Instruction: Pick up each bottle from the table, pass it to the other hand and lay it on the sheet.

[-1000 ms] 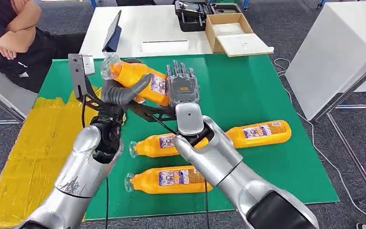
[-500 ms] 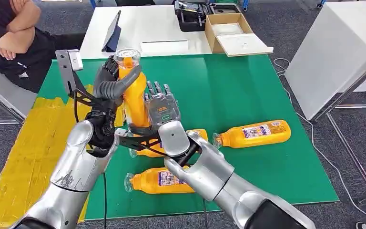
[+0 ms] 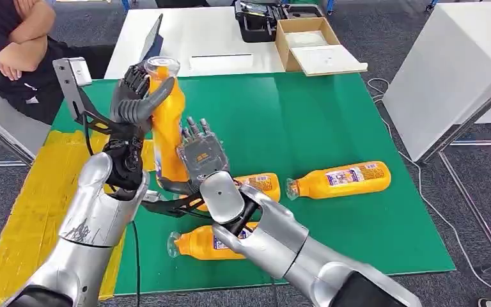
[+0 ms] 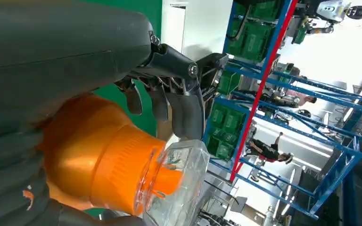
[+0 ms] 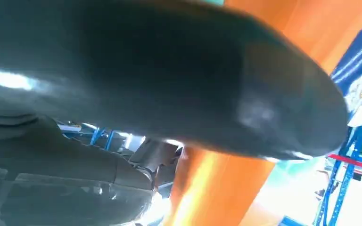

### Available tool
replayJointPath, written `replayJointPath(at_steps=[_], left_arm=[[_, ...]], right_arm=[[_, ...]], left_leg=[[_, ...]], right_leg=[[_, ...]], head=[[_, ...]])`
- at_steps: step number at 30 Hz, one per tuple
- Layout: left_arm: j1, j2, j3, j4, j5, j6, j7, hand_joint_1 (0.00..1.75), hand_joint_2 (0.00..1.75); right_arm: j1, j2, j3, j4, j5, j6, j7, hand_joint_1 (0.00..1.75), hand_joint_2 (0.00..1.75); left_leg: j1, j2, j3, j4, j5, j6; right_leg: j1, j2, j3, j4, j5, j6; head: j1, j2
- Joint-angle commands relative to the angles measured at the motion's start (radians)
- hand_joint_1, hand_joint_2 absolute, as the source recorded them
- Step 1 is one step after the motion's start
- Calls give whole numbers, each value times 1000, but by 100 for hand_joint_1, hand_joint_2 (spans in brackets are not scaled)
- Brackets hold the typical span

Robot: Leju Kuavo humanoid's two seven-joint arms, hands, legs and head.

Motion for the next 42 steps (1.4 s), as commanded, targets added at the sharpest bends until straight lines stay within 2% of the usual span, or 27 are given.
replayJointPath(at_steps=[1, 9, 10, 26, 27, 32, 42], left_arm=[[-61, -7, -3, 51, -2, -3, -1, 175, 175], [-56, -9, -1, 44, -10, -2, -1, 175, 175], [-55, -8, 0, 43, -13, -1, -1, 175, 175], [-61, 6, 28, 51, -46, 12, -6, 175, 175], [-61, 6, 33, 59, -52, 10, -8, 175, 175], [-77, 28, 76, 75, -57, 7, -11, 175, 175], [-78, 25, 78, 75, -59, 6, -11, 175, 175]], right_arm=[[-35, -6, 68, -23, -6, 7, -13, 0, 0], [-32, -4, 32, -32, -15, -4, 5, 0, 0], [-34, -4, 26, -30, -15, -5, 7, 0, 175], [-22, -34, -10, -115, -19, 22, 40, 0, 175], [-13, -45, -15, -131, -24, 25, 36, 0, 0], [3, -78, -24, -182, -35, 30, 18, 0, 0], [3, -76, -22, -184, -36, 34, 18, 0, 0]], left_leg=[[1, -1, 1, 1, -1, -3], [1, -2, 2, 2, -2, -4], [1, -1, 1, 1, -1, -3], [1, -1, 1, 1, -1, -3], [1, -1, 2, 2, -2, -4], [0, -1, 3, 1, -2, -4], [1, -1, 1, 1, -1, -2]], right_leg=[[1, -2, 1, 1, -1, -1], [1, -3, 3, 1, -2, -1], [1, -3, 2, 0, -1, -1], [1, -3, 2, 1, -1, -1], [1, -3, 3, 1, -2, -1], [0, -3, 4, 1, -2, -1], [1, -2, 2, 0, -1, -1]], head=[[0, 0], [0, 0], [0, 0], [0, 0], [0, 0], [0, 0], [0, 0]])
